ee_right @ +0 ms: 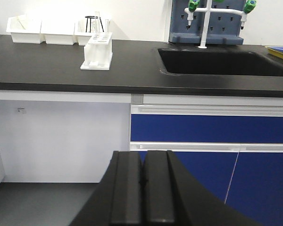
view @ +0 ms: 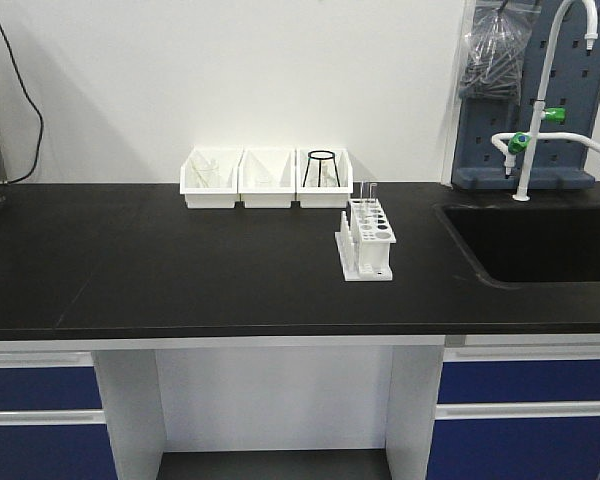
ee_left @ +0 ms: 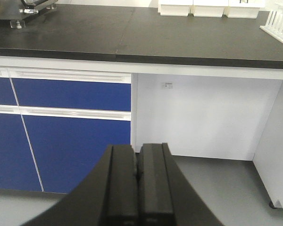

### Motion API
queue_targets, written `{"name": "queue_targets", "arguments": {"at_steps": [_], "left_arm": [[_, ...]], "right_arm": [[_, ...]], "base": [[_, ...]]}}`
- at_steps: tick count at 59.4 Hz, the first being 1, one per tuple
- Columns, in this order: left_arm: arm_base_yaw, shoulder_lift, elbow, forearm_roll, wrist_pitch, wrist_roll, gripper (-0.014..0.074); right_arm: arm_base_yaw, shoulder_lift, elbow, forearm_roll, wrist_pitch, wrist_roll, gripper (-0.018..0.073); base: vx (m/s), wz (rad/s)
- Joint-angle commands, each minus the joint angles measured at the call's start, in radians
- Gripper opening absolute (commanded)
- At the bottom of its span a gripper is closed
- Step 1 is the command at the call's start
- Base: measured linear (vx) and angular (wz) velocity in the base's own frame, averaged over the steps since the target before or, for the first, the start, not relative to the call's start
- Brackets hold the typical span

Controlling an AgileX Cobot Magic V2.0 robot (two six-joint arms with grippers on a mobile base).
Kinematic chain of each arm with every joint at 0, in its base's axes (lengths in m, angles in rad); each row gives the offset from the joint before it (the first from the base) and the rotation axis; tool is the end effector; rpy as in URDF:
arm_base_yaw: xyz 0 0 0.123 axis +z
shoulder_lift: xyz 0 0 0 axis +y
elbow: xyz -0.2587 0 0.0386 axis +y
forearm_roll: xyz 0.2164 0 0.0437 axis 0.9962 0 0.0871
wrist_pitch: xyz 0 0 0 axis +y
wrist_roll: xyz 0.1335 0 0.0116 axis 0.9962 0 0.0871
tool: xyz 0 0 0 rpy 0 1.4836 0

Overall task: Flip and reinsert test tube from rack
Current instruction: 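Drive the base toward the white test-tube rack on the bench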

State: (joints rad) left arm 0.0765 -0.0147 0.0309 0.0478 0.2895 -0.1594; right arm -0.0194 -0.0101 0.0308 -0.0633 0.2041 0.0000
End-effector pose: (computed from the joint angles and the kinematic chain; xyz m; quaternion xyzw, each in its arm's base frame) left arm 0.0882 0.0086 0.1689 -0.0783 0.7759 -0.0063 0.6259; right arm 0.0909 -0.0035 0.1798 -0.0118 0.7538 -0.0316 0.6562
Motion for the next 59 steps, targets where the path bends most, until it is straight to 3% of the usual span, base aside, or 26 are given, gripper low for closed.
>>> {"name": "queue_targets", "arguments": {"at_steps": [1,59], "left_arm": [[-0.007,-0.013,0.001,-0.003,-0.087,0.0,-0.0006],[-0.007,-0.013,0.001,-0.003,-0.087,0.0,-0.0006]], "right_arm": [[-0.006,-0.01,0.001,-0.002,-0.081,0.0,-0.0009],[-0.006,-0.01,0.001,-0.002,-0.084,0.0,-0.0009]], "base": [[0.0,0.0],[0.03,0.0]]}}
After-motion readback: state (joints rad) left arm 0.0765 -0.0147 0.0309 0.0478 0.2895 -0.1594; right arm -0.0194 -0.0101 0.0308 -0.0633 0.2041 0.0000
